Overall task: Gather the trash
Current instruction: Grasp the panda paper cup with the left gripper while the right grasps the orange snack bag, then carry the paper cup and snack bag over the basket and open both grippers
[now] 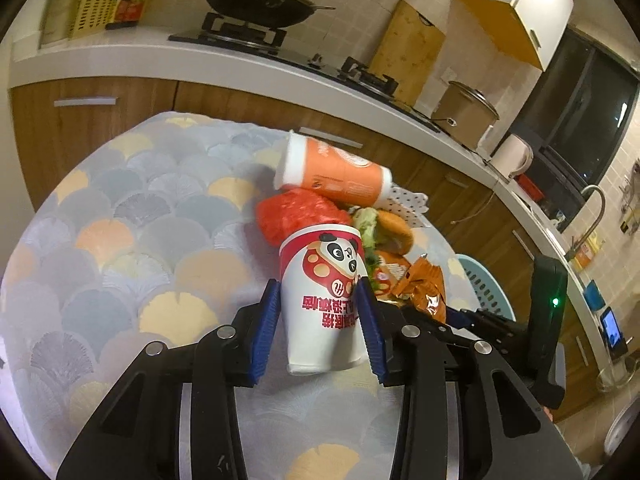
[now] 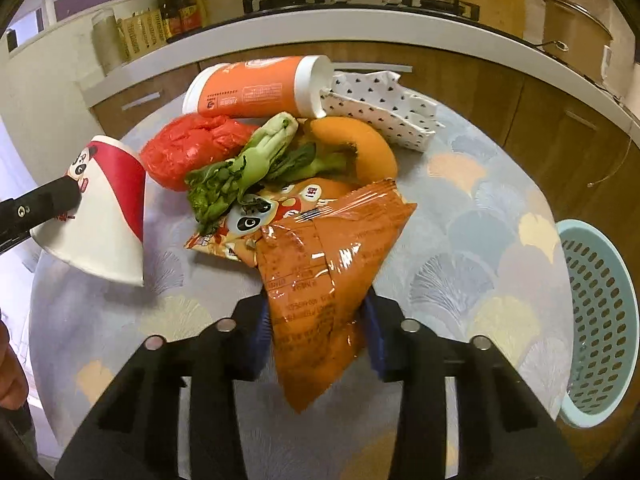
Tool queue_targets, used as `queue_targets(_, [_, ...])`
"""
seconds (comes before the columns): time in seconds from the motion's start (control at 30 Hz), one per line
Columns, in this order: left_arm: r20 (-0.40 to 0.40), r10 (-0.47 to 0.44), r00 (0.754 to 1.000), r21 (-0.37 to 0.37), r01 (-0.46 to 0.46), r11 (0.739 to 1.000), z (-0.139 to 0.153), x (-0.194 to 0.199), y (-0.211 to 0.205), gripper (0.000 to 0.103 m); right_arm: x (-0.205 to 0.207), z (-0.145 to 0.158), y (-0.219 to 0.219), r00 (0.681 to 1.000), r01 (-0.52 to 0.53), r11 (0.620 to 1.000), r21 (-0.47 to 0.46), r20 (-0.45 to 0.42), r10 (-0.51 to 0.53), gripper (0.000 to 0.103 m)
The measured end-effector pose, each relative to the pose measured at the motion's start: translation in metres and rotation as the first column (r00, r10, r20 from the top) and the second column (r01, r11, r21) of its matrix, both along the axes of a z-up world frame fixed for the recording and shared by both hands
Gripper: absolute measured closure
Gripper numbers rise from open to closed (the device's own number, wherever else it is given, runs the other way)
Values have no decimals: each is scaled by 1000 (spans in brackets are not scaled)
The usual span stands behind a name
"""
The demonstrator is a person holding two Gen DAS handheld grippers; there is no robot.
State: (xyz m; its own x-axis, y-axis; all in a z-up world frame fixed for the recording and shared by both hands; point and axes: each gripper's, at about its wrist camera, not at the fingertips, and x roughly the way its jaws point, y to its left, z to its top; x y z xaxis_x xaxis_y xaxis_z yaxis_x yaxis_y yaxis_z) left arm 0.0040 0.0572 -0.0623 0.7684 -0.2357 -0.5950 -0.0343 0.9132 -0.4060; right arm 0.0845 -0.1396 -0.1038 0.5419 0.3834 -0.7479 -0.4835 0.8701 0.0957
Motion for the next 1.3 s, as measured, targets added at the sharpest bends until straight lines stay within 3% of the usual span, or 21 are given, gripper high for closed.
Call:
queue_targets(0.43, [68,-127,990,16,126,992,27,11,-61,66,-34,58,-64,991,44,994,97,124,-56,77])
queue_targets(0.77, [127,-275,953,69,268,961,52,45,-144,66,-26,92,-149,960,171,978,121,201,-193,77])
queue_targets(1.03, [120,-400,909,105,389,915,54,83,-230,66,-7,88,-225,926,304,944,125,196,-324,77])
queue_targets(1.3, [57,-484,873,114,476,872,28,126,-300,66,17,47,-285,899,419,900,124,83,-430,77])
